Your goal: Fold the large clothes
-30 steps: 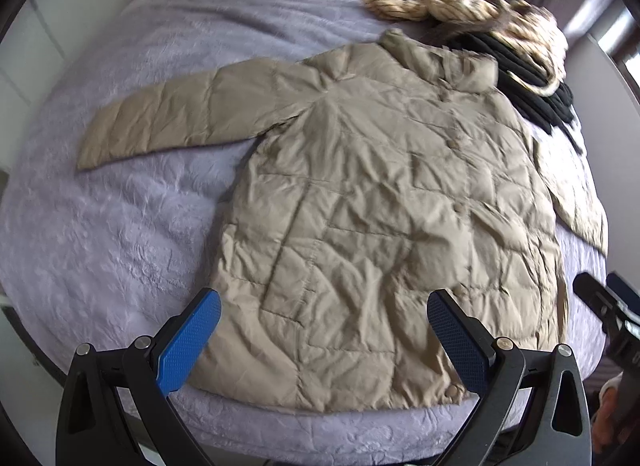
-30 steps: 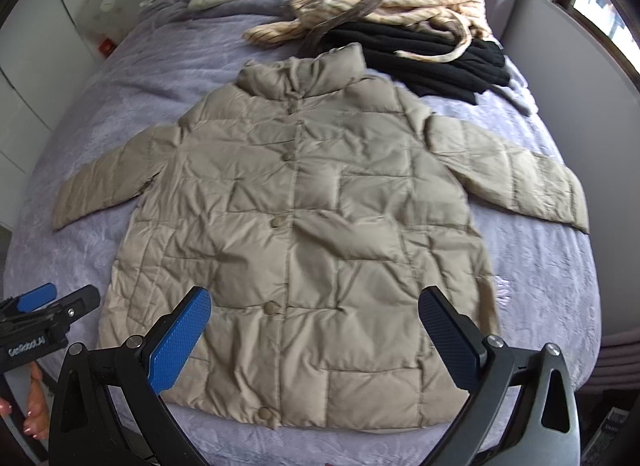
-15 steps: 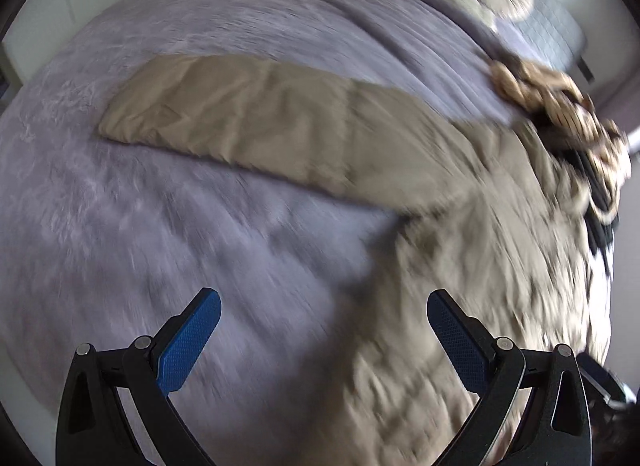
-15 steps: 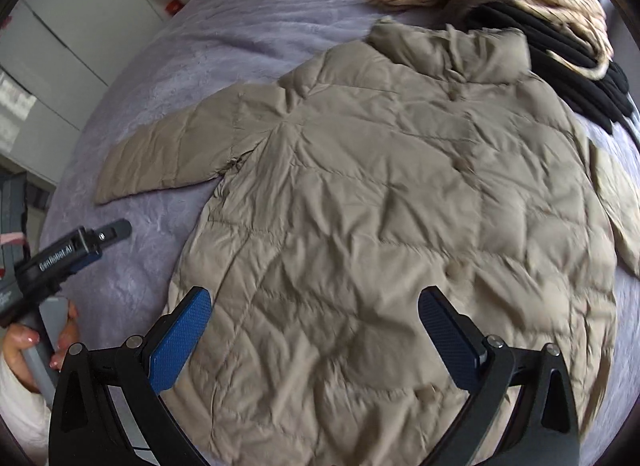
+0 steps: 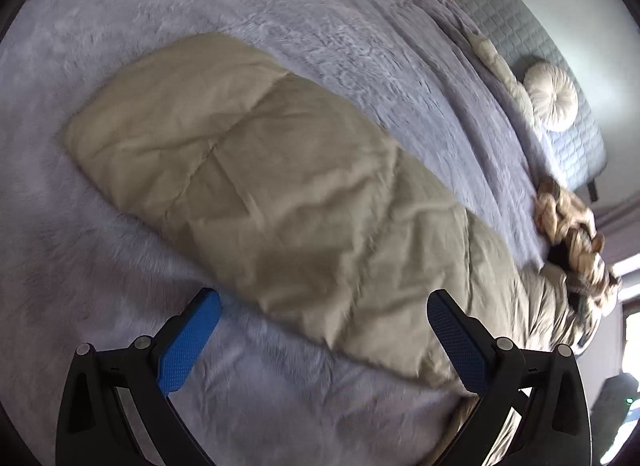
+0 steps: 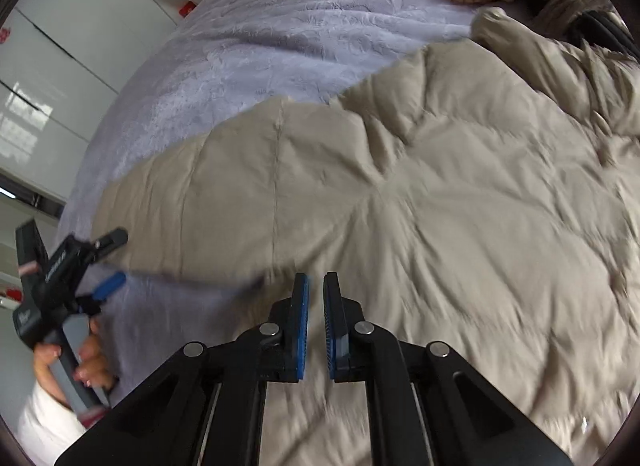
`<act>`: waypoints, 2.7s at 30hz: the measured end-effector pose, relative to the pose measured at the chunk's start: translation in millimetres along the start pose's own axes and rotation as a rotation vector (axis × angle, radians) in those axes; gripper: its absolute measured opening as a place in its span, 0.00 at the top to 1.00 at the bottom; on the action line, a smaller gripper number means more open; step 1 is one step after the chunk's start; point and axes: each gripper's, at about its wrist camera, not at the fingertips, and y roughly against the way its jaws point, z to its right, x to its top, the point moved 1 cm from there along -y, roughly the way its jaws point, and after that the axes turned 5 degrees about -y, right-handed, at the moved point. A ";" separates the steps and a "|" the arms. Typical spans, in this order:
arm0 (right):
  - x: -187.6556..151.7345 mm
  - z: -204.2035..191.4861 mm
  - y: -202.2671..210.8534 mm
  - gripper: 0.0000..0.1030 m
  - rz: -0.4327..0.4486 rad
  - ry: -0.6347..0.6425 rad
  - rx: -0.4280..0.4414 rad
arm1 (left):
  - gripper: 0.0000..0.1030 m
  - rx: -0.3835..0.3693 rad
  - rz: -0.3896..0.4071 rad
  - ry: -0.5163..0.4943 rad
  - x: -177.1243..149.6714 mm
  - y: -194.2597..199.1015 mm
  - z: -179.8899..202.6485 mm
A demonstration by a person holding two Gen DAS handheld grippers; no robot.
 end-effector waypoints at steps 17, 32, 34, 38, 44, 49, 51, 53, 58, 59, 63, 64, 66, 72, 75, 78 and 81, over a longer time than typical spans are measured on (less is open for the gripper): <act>11.4 22.5 -70.4 0.95 -0.071 -0.192 0.155 | 0.93 -0.093 0.134 -0.074 47.5 13.8 26.2; 6.4 105.7 32.6 0.95 0.039 -0.298 0.222 | 0.93 -0.417 0.206 -0.735 -40.4 79.5 315.5; 2.4 139.6 55.9 0.95 0.084 -0.325 0.156 | 0.93 -0.425 0.125 -0.817 -75.7 55.3 353.4; -15.9 206.7 87.1 0.93 0.126 -0.394 0.045 | 0.93 -0.315 0.008 -0.990 -149.7 -2.1 400.3; -33.4 269.7 99.9 0.92 0.141 -0.469 -0.021 | 0.89 -0.138 -0.087 -1.100 -205.7 -53.3 398.8; -30.9 284.3 99.5 0.92 0.153 -0.471 -0.021 | 0.24 -0.124 -0.056 -1.107 -207.0 -49.1 392.7; -30.1 278.9 104.7 0.91 0.156 -0.449 -0.030 | 0.24 -0.102 -0.045 -1.131 -205.8 -40.3 389.2; -24.0 265.8 107.0 0.91 0.161 -0.405 -0.034 | 0.24 -0.082 -0.033 -1.106 -199.8 -28.8 375.5; -18.5 210.5 123.6 0.21 0.235 -0.176 -0.060 | 0.24 0.041 0.090 -0.961 -159.8 2.8 320.9; -17.1 193.4 125.2 0.21 0.253 -0.110 -0.056 | 0.24 0.088 0.106 -0.910 -146.6 5.2 305.4; -7.9 125.1 107.0 0.21 0.273 0.148 -0.123 | 0.24 0.202 0.068 -0.693 -99.3 -8.2 248.5; -12.5 108.1 99.6 0.21 0.265 0.218 -0.159 | 0.24 0.210 0.045 -0.638 -91.0 -15.5 234.2; -9.0 76.4 70.5 0.21 0.261 0.361 -0.259 | 0.24 0.235 -0.002 -0.585 -85.0 -31.8 213.5; 2.8 57.3 19.3 0.27 0.286 0.542 -0.529 | 0.23 0.270 -0.012 -0.667 -102.6 -52.5 204.5; 13.1 79.7 33.3 0.90 0.339 0.413 -0.557 | 0.23 0.262 -0.017 -0.674 -105.2 -55.3 203.3; 25.0 132.7 60.8 0.90 0.340 0.061 -0.378 | 0.20 0.240 -0.029 -0.672 -100.3 -54.6 196.6; 18.7 195.9 61.2 0.90 0.257 -0.313 -0.152 | 0.19 0.223 -0.056 -0.689 -99.8 -51.2 200.9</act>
